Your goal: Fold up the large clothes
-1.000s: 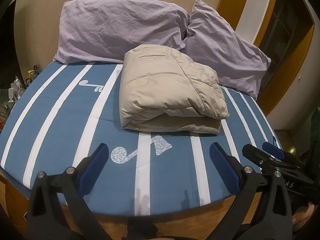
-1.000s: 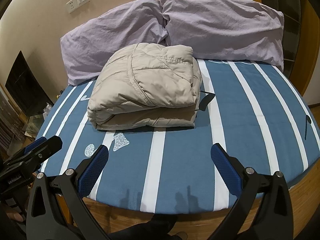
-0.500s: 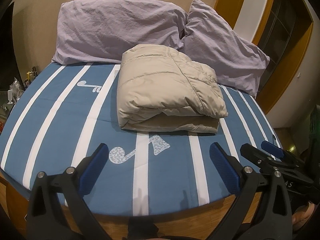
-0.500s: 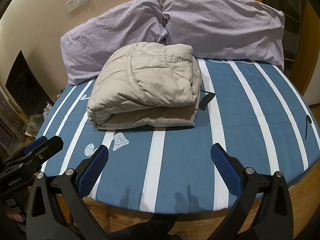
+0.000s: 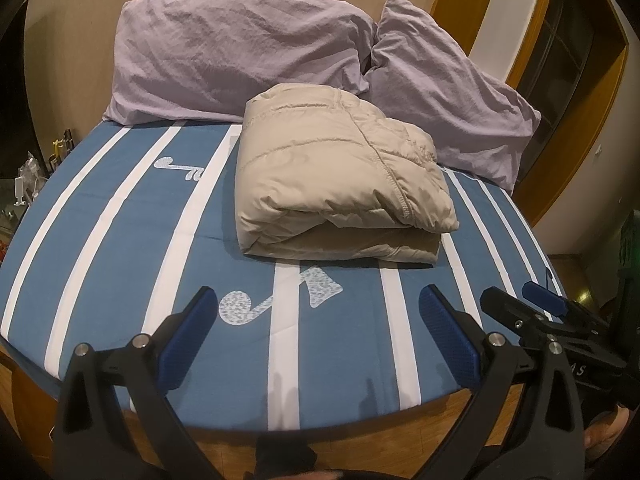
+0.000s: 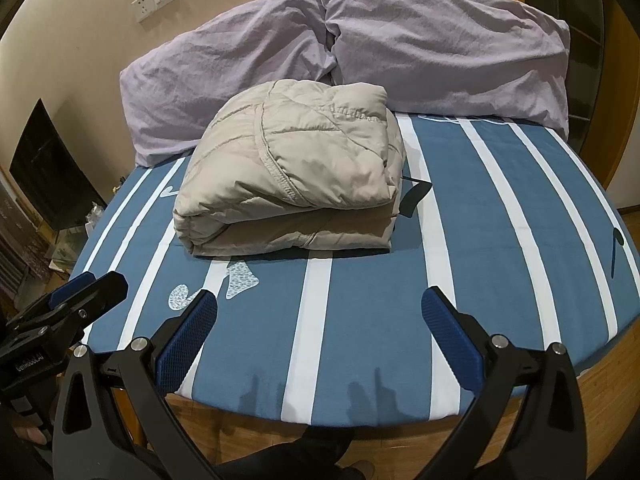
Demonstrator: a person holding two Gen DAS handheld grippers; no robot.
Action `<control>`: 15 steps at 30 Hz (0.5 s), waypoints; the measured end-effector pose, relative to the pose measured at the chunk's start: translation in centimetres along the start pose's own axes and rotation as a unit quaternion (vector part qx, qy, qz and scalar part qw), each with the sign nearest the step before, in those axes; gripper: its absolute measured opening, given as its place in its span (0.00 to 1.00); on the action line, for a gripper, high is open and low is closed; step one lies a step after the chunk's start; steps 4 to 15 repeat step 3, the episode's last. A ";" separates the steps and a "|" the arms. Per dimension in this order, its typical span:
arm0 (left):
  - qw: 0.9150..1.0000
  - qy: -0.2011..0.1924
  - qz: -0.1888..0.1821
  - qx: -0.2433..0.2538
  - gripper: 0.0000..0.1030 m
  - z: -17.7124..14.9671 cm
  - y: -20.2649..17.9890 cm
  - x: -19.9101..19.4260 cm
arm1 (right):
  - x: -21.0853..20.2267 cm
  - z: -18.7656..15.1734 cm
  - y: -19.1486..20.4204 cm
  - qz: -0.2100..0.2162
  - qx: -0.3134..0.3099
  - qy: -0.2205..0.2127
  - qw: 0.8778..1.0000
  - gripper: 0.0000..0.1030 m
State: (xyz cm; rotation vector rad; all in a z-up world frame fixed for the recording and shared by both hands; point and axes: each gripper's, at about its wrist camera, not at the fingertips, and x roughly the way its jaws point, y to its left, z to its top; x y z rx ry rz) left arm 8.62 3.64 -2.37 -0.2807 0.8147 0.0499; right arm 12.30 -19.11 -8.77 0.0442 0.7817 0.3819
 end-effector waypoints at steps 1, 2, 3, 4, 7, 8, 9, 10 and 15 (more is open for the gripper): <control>1.000 0.000 0.000 0.000 0.98 0.0 0.0 0.0 | 0.0 0.0 0.0 0.000 0.000 0.000 1.000 0.99; 1.000 0.000 -0.001 0.000 0.98 0.0 0.1 0.0 | 0.0 -0.1 0.0 0.000 -0.001 0.000 1.000 0.99; 1.000 0.000 -0.001 0.000 0.98 -0.1 0.1 0.0 | 0.0 0.0 0.0 0.000 0.000 0.000 1.000 0.99; 1.000 0.000 -0.001 0.000 0.98 -0.1 0.1 0.0 | 0.0 0.0 0.0 0.000 0.000 0.000 1.000 0.99; 1.000 0.000 -0.001 0.000 0.98 -0.1 0.1 0.0 | 0.0 0.0 0.0 0.000 0.000 0.000 1.000 0.99; 1.000 0.000 -0.001 0.000 0.98 -0.1 0.1 0.0 | 0.0 0.0 0.0 0.000 0.000 0.000 1.000 0.99; 1.000 0.000 -0.001 0.000 0.98 -0.1 0.1 0.0 | 0.0 0.0 0.0 0.000 0.000 0.000 1.000 0.99; 1.000 0.000 -0.001 0.000 0.98 -0.1 0.1 0.0 | 0.0 0.0 0.0 0.000 0.000 0.000 1.000 0.99; 1.000 0.000 -0.001 0.000 0.98 -0.1 0.1 0.0 | 0.0 0.0 0.0 0.000 0.000 0.000 1.000 0.99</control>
